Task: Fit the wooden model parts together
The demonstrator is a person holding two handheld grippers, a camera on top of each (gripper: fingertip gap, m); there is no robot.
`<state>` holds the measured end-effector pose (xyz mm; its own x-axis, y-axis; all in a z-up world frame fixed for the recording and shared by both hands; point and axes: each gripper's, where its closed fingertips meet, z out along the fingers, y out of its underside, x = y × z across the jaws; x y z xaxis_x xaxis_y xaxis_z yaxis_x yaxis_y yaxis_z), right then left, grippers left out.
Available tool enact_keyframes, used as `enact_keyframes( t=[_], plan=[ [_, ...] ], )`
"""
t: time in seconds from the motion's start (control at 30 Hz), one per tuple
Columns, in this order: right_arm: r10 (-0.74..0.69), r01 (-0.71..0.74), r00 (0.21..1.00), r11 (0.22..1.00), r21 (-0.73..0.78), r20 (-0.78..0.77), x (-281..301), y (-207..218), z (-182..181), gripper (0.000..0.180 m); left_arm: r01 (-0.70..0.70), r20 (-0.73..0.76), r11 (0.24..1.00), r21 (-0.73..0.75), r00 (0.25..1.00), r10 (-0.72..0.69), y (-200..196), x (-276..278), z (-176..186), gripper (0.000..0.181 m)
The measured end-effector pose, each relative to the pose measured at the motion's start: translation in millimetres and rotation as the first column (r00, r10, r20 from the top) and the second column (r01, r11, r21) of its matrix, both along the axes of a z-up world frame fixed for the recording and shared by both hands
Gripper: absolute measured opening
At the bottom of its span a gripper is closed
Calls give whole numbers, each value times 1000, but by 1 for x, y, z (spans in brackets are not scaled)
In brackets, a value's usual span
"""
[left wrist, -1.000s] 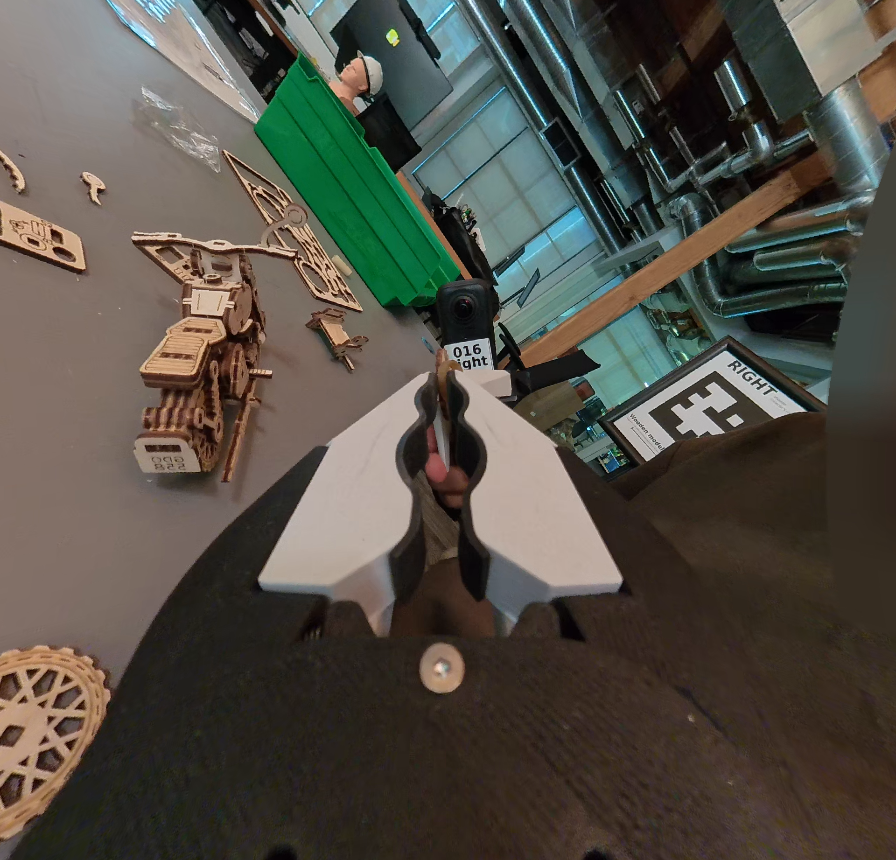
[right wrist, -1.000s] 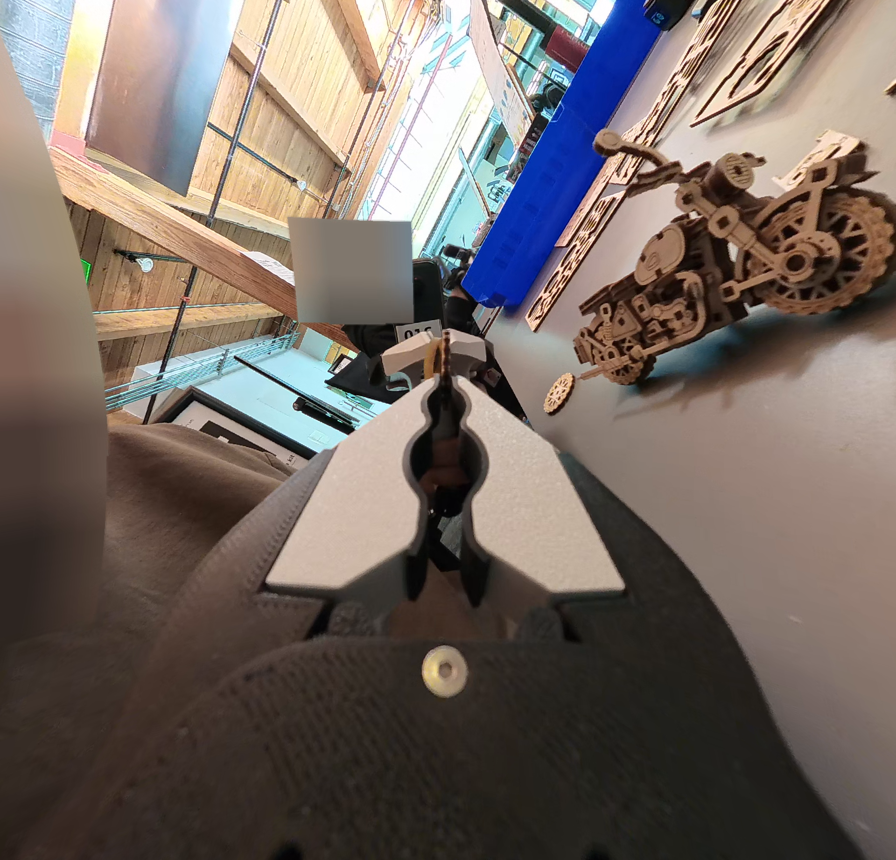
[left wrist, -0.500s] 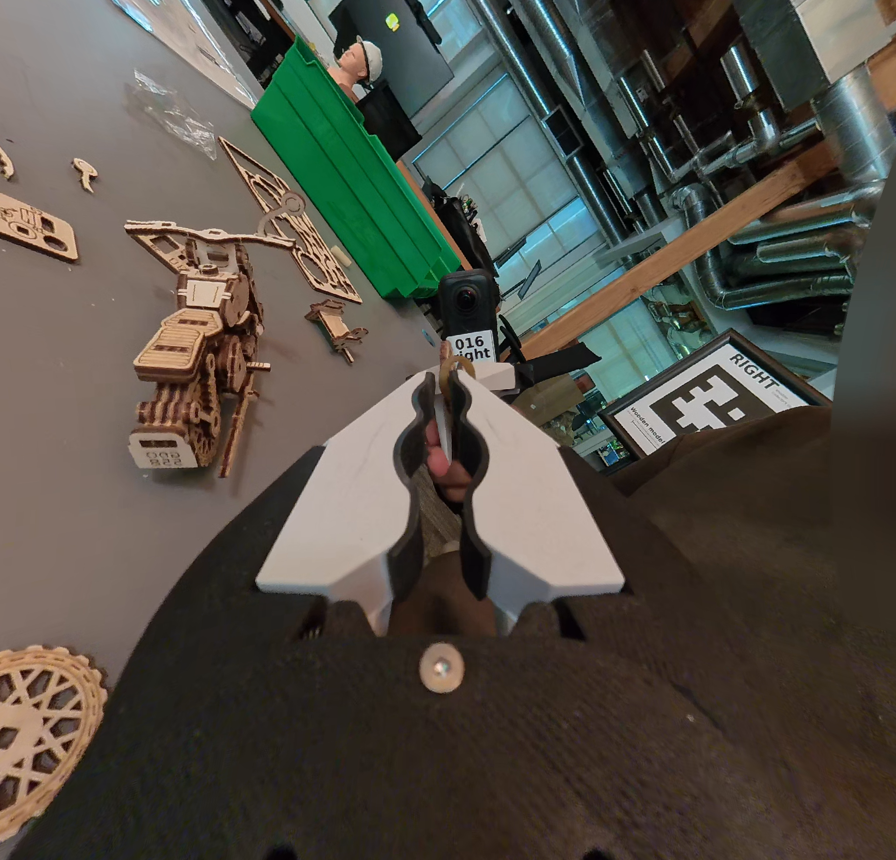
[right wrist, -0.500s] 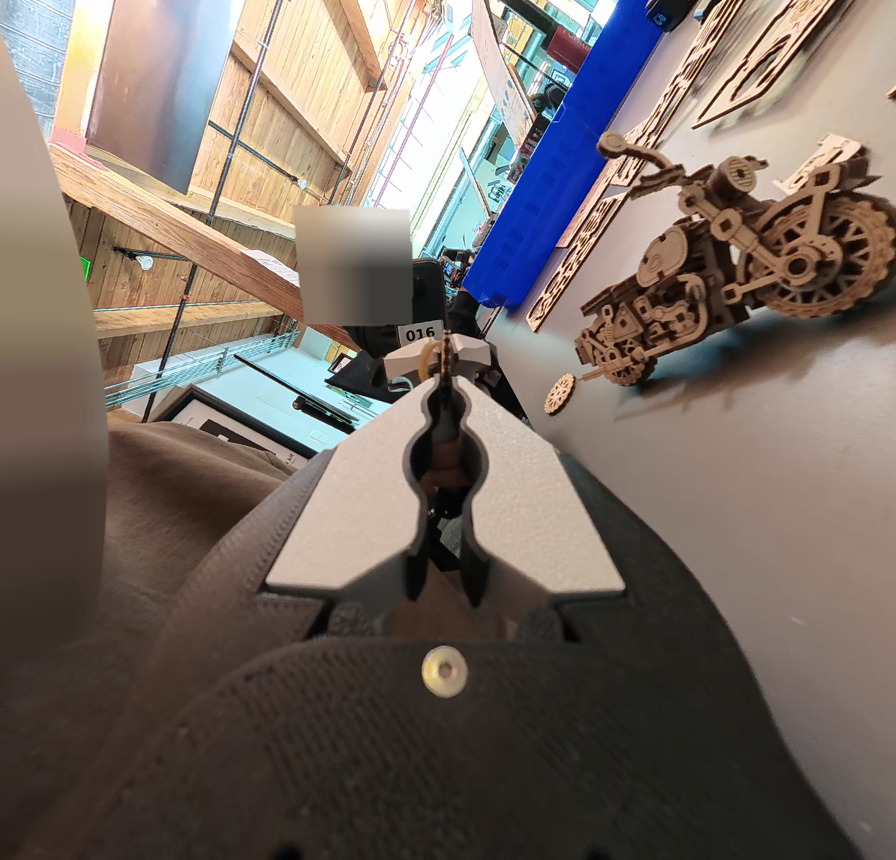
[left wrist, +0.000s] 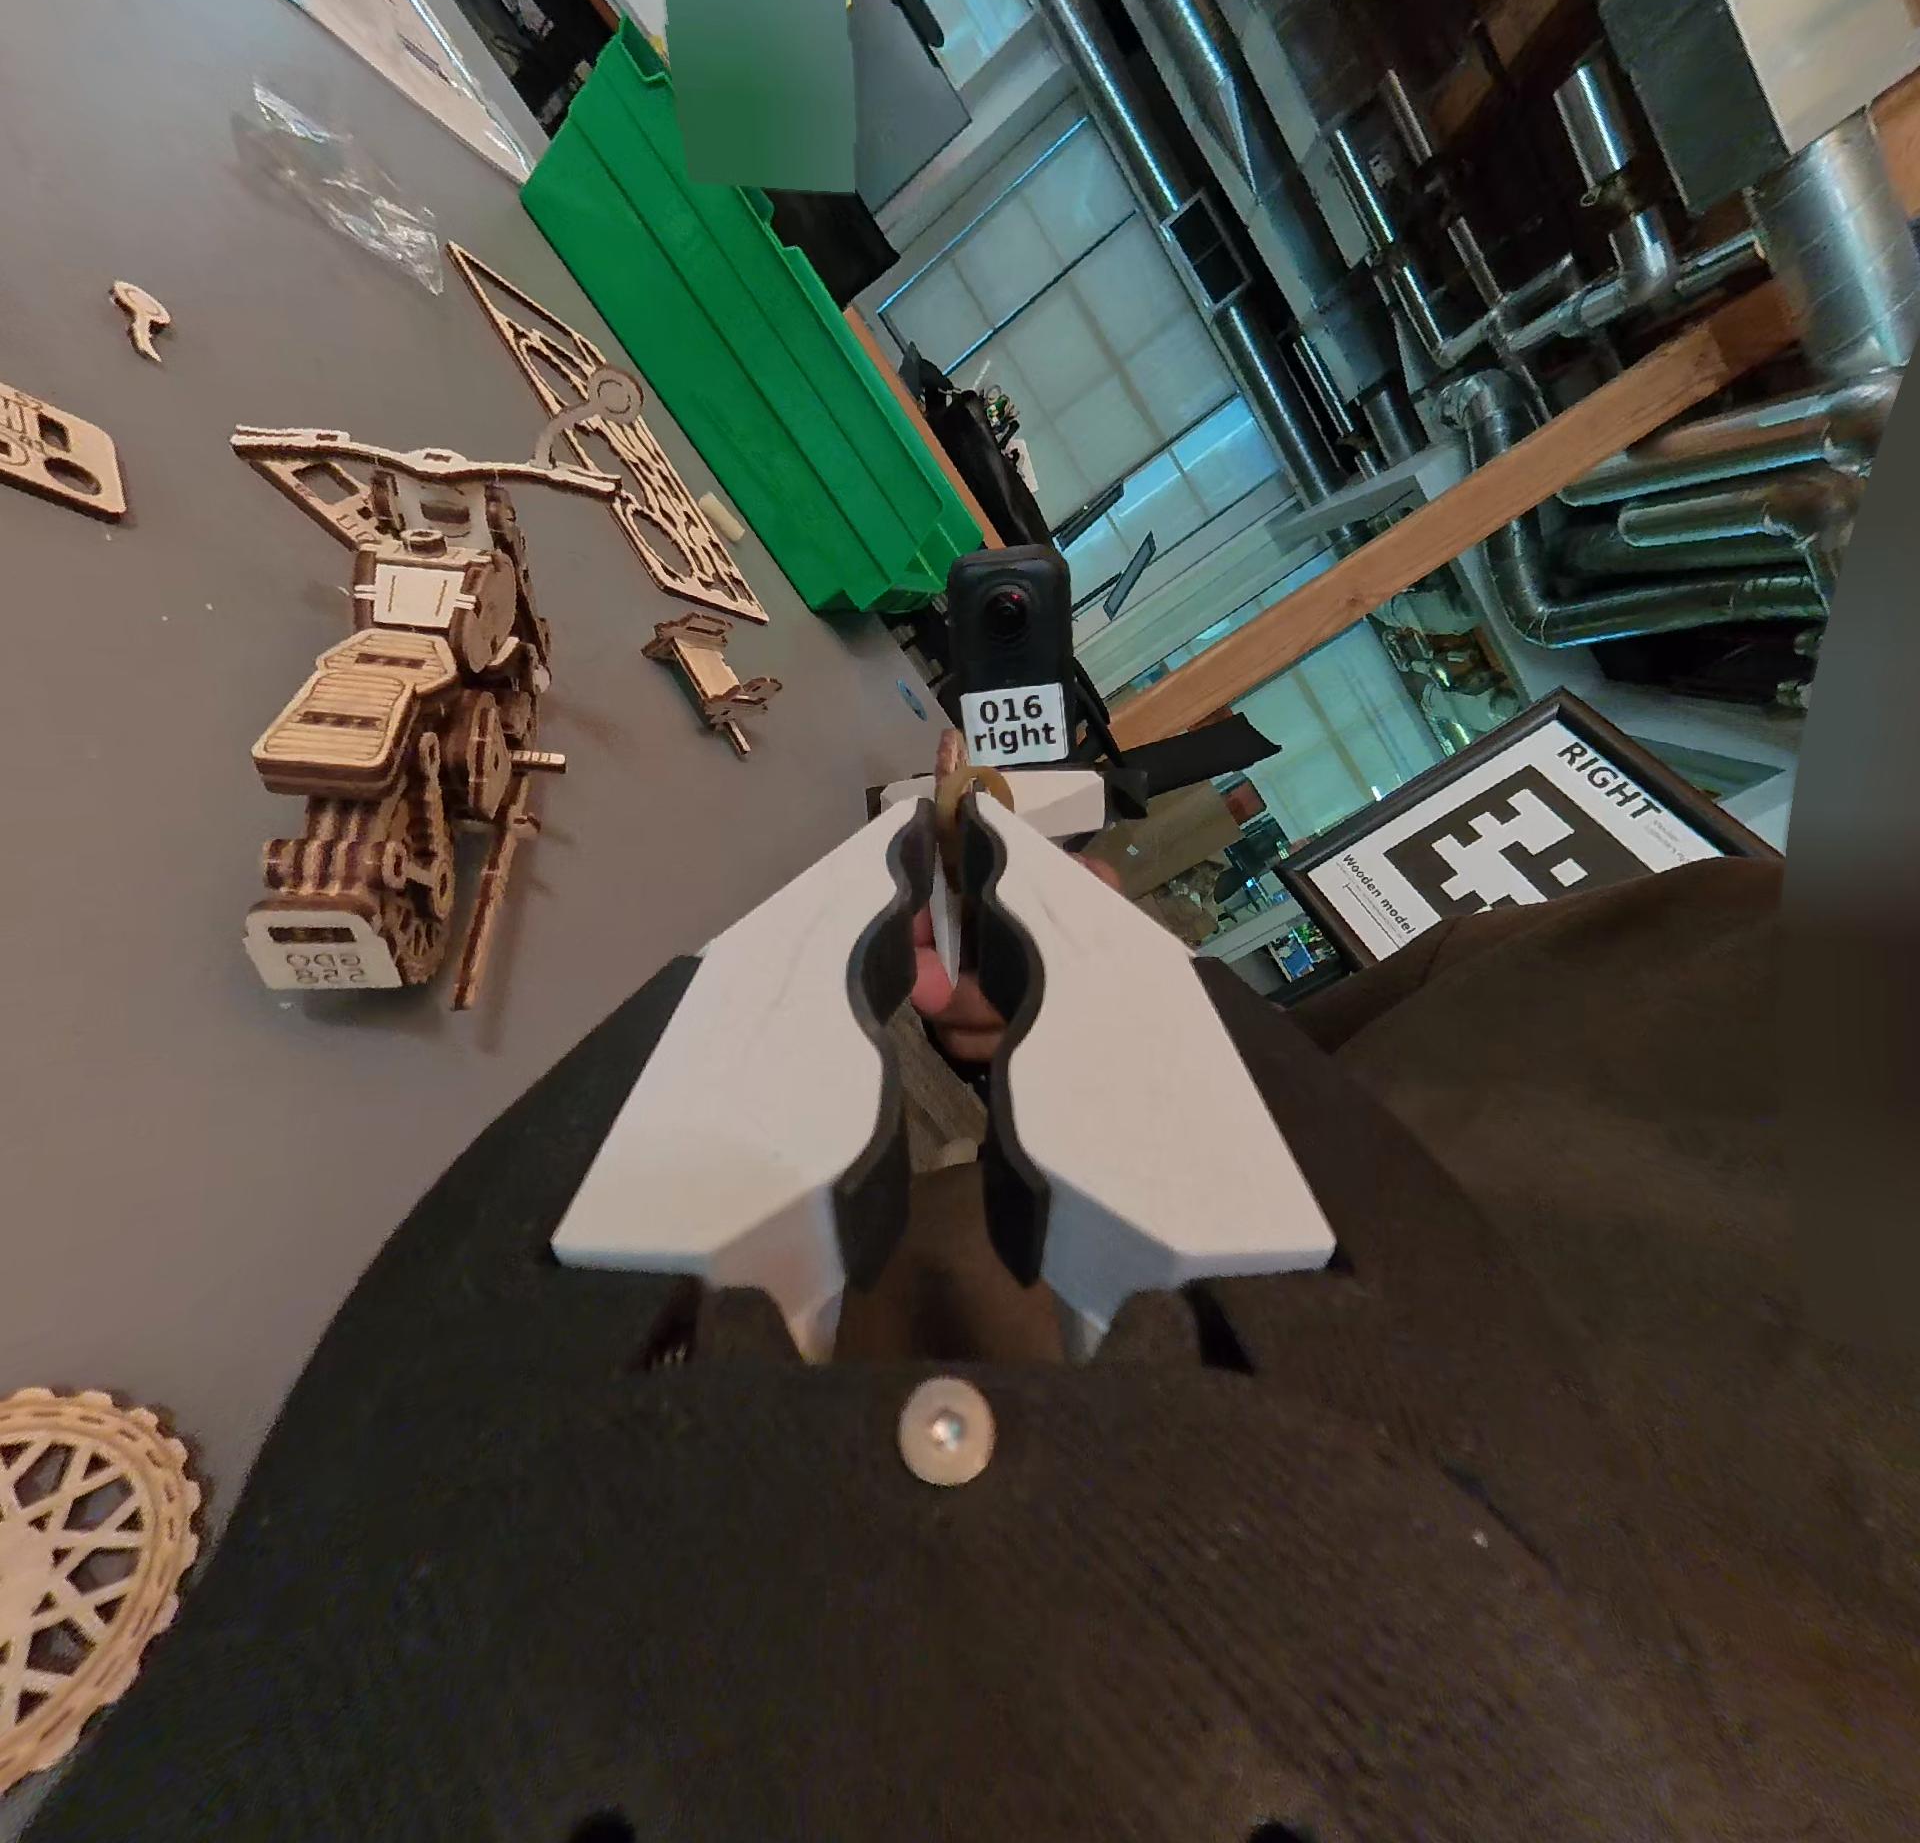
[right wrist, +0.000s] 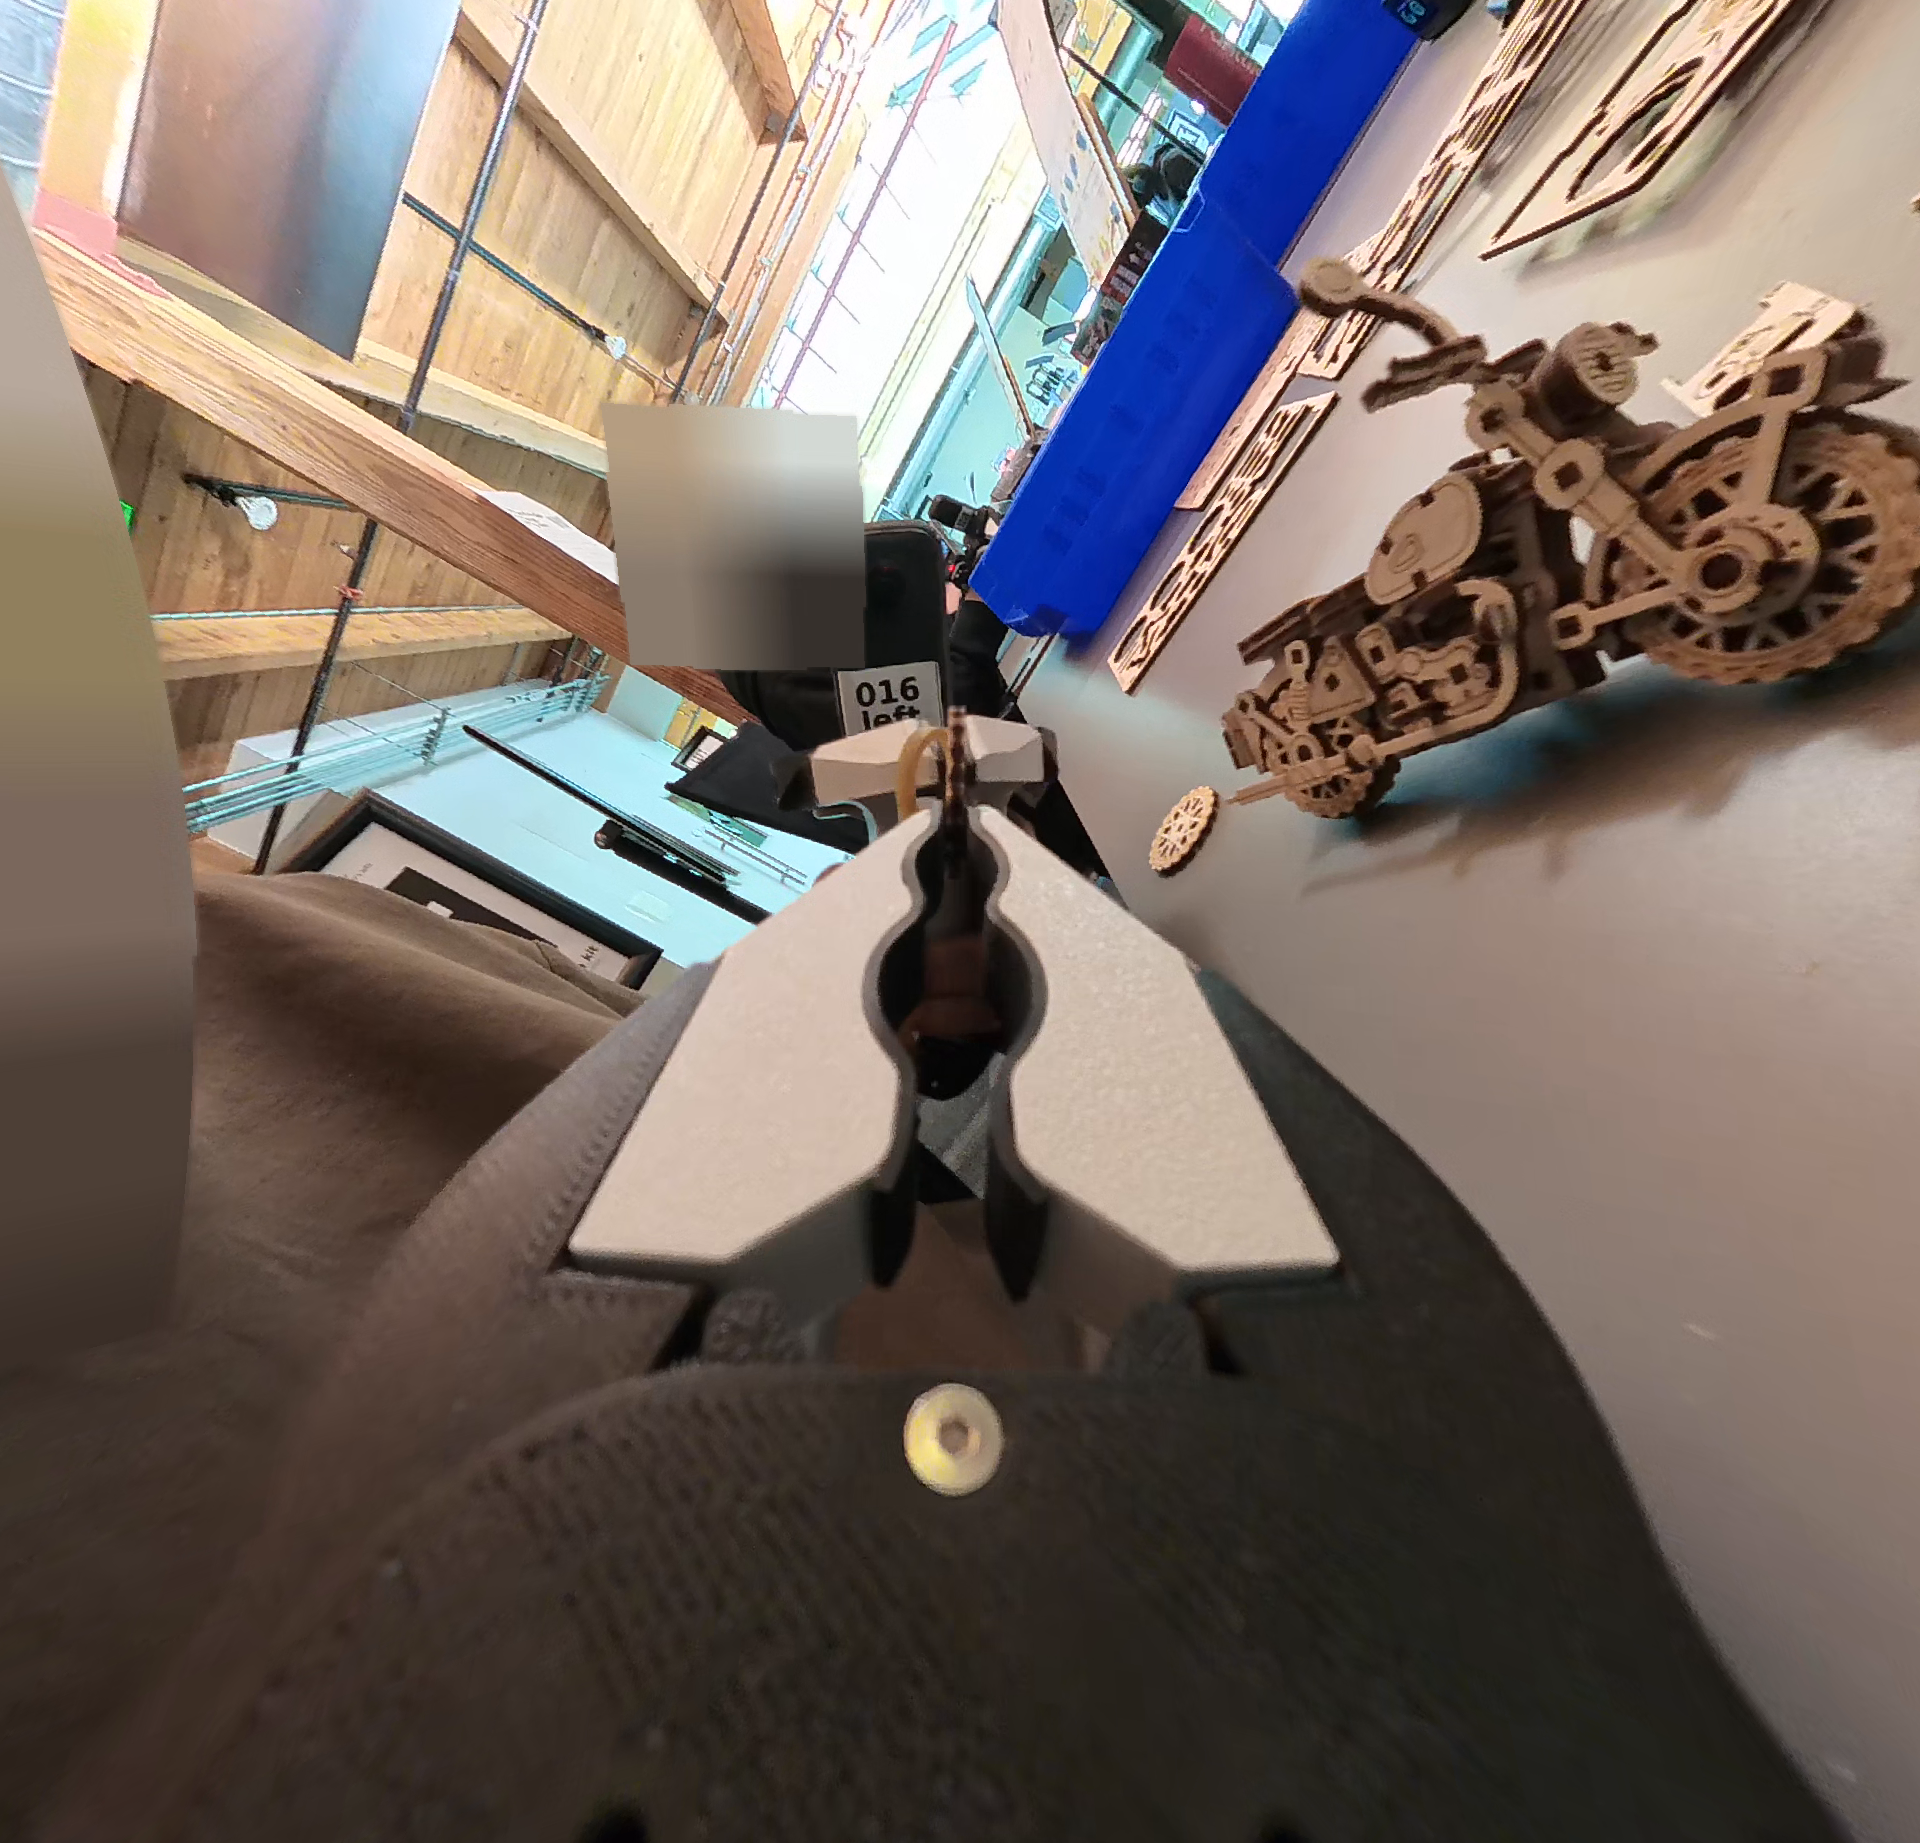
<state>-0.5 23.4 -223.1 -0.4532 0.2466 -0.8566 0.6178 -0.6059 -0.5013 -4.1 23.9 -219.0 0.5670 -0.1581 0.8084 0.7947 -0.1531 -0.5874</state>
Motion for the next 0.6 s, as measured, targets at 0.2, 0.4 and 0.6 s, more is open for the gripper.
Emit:
enact_keyframes(
  t=[0.2,0.4,0.6],
  plan=[
    [-8,8,1000,1000,0,6,-1,1,-1,2,-23,7,1000,10,1000,23,1,0,1,2],
    [-158,167,986,961,219,-60,-13,17,-6,28,-232,-100,972,-27,968,229,-4,-28,-4,2],
    [-208,416,898,691,591,-388,-11,7,6,23,-386,-477,917,-102,828,295,-3,-31,-12,3]
  ],
)
